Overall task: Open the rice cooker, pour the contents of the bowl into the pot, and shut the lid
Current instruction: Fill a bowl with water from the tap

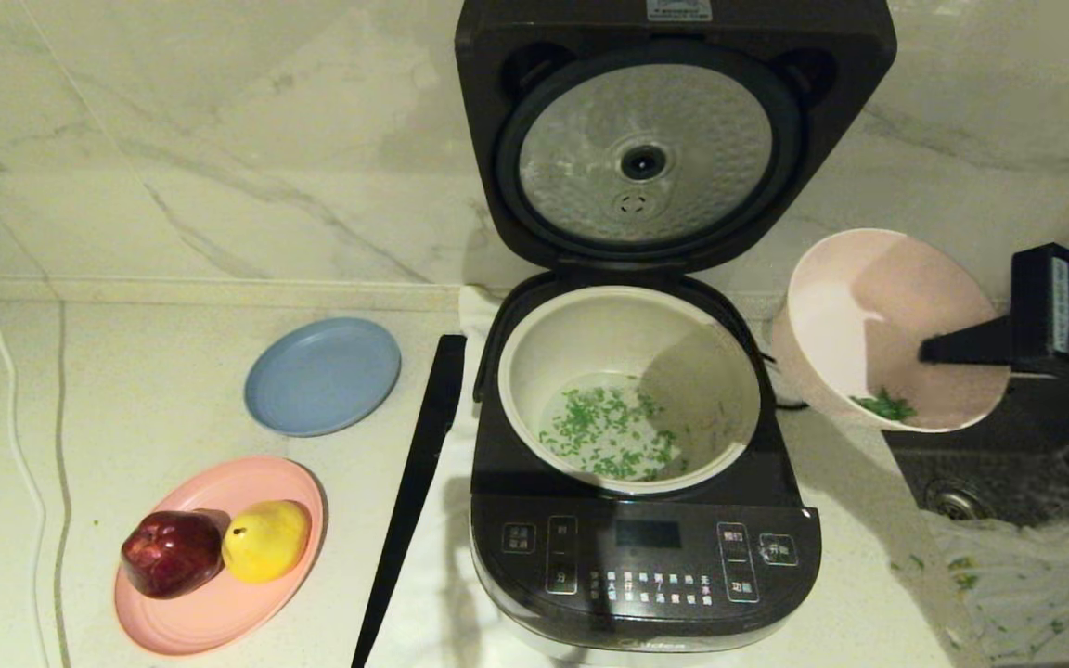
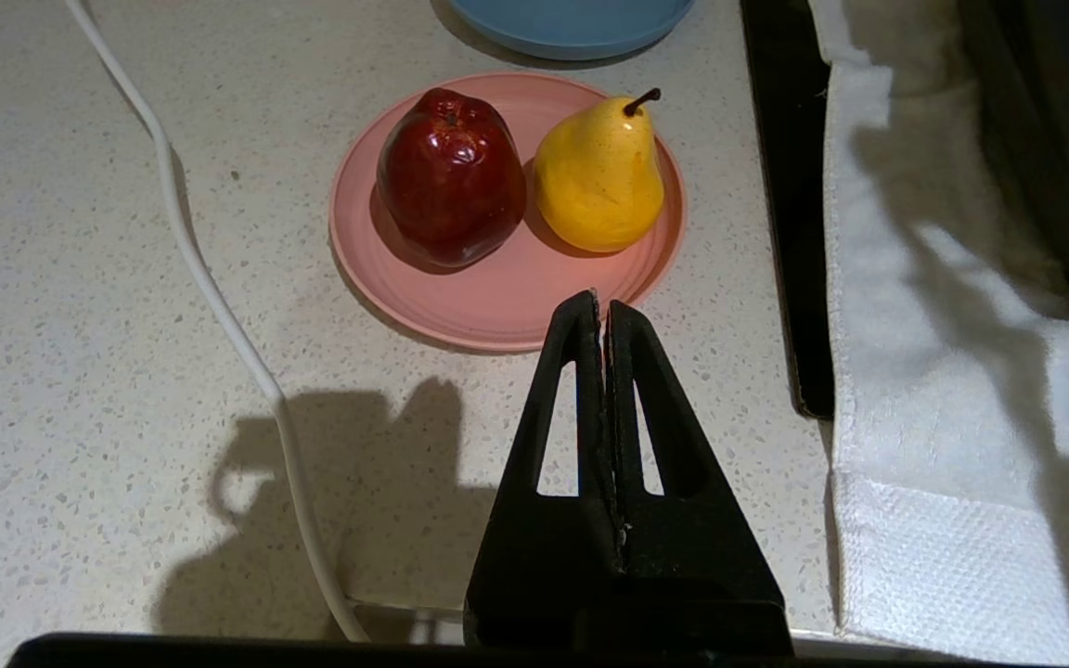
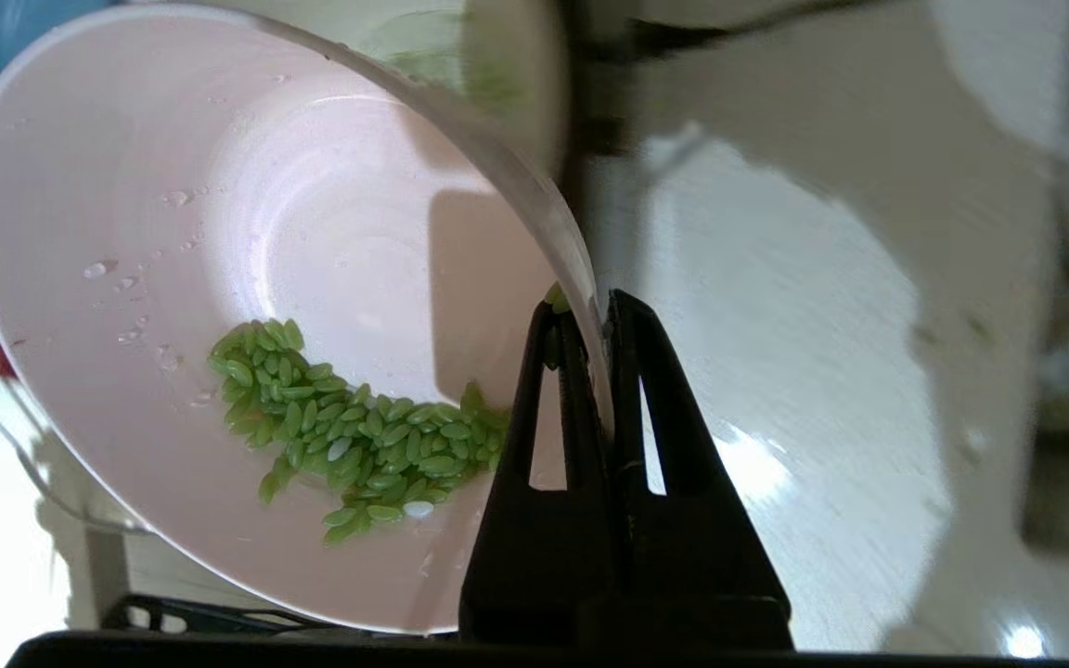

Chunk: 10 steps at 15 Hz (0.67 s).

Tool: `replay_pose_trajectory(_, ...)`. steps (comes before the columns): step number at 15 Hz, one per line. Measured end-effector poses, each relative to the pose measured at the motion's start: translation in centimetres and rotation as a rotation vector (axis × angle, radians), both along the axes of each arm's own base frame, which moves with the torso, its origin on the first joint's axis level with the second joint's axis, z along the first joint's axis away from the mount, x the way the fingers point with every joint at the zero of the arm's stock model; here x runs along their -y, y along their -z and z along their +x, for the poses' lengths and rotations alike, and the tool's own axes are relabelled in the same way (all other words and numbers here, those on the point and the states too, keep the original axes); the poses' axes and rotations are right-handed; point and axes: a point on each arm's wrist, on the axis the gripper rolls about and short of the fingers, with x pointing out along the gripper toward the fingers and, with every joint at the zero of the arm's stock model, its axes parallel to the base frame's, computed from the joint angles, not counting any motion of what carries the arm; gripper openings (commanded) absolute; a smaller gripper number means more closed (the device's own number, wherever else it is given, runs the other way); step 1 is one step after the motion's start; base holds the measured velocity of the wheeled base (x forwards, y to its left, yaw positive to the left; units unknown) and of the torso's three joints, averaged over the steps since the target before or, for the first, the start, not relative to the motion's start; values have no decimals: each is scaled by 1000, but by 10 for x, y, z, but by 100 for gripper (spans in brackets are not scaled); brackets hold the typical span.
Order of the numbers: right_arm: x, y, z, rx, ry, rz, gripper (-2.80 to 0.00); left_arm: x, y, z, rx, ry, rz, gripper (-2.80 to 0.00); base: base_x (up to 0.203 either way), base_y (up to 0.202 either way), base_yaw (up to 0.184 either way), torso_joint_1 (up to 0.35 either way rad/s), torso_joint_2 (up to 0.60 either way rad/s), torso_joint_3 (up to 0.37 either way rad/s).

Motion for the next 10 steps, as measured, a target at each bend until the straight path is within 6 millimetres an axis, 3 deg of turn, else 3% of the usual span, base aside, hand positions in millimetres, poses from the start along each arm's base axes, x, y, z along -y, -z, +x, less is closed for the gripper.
replay_pose_trajectory(5,62,21,-5,-104,231,51,-280,0,0,0,0,0,0,-280,0,0,0,0,0,0)
replay_pose_trajectory(10,123,76,-16,-268,529,159,-280,0,0,0,0,0,0,-280,0,0,0,0,0,0)
